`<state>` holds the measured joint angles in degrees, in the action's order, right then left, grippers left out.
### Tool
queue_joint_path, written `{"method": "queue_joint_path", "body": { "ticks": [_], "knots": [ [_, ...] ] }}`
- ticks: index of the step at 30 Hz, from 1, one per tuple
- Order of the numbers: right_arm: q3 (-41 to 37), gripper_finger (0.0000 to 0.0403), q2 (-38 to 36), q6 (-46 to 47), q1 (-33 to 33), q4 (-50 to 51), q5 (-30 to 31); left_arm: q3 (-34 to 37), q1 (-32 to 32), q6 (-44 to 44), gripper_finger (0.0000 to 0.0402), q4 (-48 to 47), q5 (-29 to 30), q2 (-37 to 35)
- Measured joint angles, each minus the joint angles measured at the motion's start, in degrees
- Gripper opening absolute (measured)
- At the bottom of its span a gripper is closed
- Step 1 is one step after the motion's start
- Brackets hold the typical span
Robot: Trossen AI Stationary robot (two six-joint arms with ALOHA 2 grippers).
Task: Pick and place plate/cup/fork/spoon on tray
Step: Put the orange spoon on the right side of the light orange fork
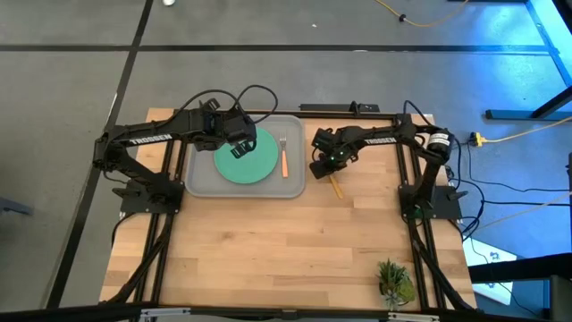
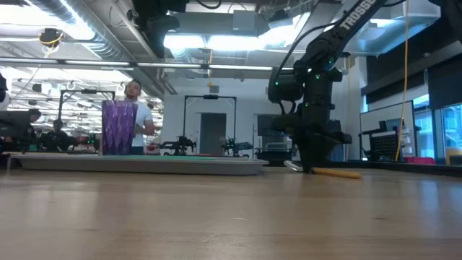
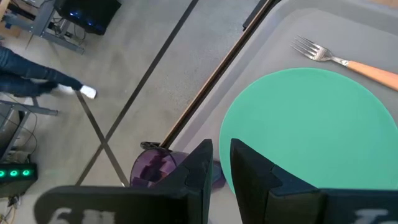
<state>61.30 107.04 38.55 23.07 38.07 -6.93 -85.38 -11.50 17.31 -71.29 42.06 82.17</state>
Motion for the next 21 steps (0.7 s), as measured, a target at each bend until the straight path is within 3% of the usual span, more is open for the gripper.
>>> {"method": "queue_joint_path", "body": {
  "ticks": [7,13,21],
  "knots": [
    [-0.02,0.0009,0.17,0.24,-0.09,-1.31,-0.79,0.00,0.00,-0.01,0.0050,0.00,0.01,0.00],
    [0.42,0.0003,0.30,0.37,-0.09,-0.91,-1.10,0.00,0.00,0.01,0.0050,0.00,0.00,0.00],
    [6.53,0.0002,0.80,-1.35,-0.09,2.74,0.41,0.00,-0.01,0.00,0.0050,-0.02,0.00,0.02]
  ]
}}
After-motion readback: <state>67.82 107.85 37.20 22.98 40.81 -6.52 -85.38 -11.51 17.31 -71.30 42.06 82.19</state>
